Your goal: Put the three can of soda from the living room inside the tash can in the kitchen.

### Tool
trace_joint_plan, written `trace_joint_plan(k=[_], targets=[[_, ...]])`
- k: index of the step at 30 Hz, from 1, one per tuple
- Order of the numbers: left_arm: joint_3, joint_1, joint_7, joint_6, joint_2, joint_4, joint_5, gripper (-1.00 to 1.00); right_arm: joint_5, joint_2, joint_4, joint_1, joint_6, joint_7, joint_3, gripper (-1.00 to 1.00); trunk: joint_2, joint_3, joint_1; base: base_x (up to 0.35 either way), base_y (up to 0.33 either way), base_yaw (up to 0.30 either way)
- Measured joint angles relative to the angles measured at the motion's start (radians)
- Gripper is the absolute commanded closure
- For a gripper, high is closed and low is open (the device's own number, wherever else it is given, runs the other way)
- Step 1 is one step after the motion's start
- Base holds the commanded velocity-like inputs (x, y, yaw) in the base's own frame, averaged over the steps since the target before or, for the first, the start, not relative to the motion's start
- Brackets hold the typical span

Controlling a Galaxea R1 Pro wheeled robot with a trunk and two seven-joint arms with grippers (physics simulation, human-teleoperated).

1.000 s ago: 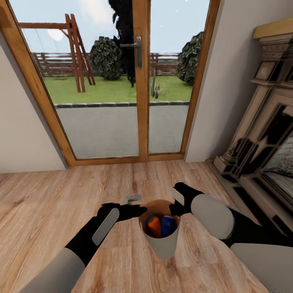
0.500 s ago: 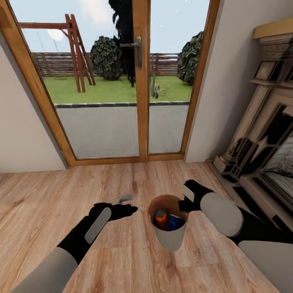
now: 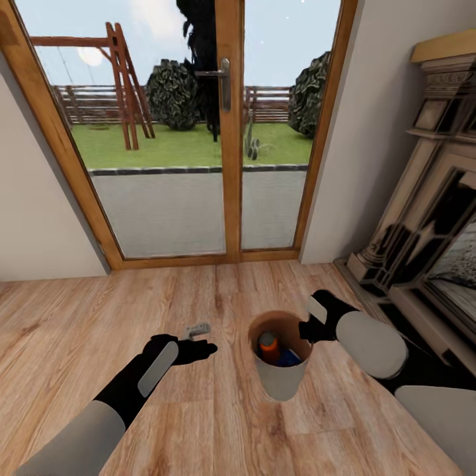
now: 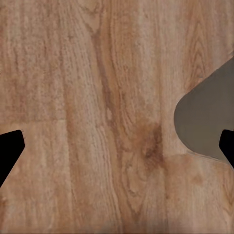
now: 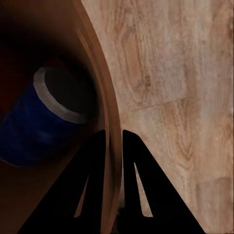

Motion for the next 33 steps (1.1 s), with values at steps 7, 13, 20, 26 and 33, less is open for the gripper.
trace_joint_plan(k=[7,13,20,26,33], targets=[[-0.001,-0.001,-0.001,0.002,0.0,0.008,0.0,-1.0,-0.01,-0.003,-0.017,0.0,-0.056,0.004,-0.014,1.0,0.0,0.0,0.0,0.0,0.0,0.0],[-0.001,-0.001,-0.001,0.002,0.0,0.008,0.0,-1.0,0.008,0.003,-0.007,0.003,-0.063,0.002,0.008,1.0,0.0,0.0,0.0,0.0,0.0,0.0],[-0.002,-0.001,-0.002,0.003,0.0,0.009,0.0,-1.0,-0.008,-0.003,-0.004,0.065,-0.114,0.007,-0.018,1.0,0.0,0.0,0.0,0.0,0.0,0.0],[-0.004,-0.001,0.024,0.003,-0.001,0.01,0.0,-1.0,0.016,-0.012,-0.001,0.128,-0.158,0.005,0.025,1.0,0.0,0.0,0.0,0.0,0.0,0.0],[-0.004,0.0,0.04,0.003,-0.003,0.01,0.0,-1.0,0.017,-0.03,-0.003,0.153,-0.167,0.022,0.03,1.0,0.0,0.0,0.0,0.0,0.0,0.0]])
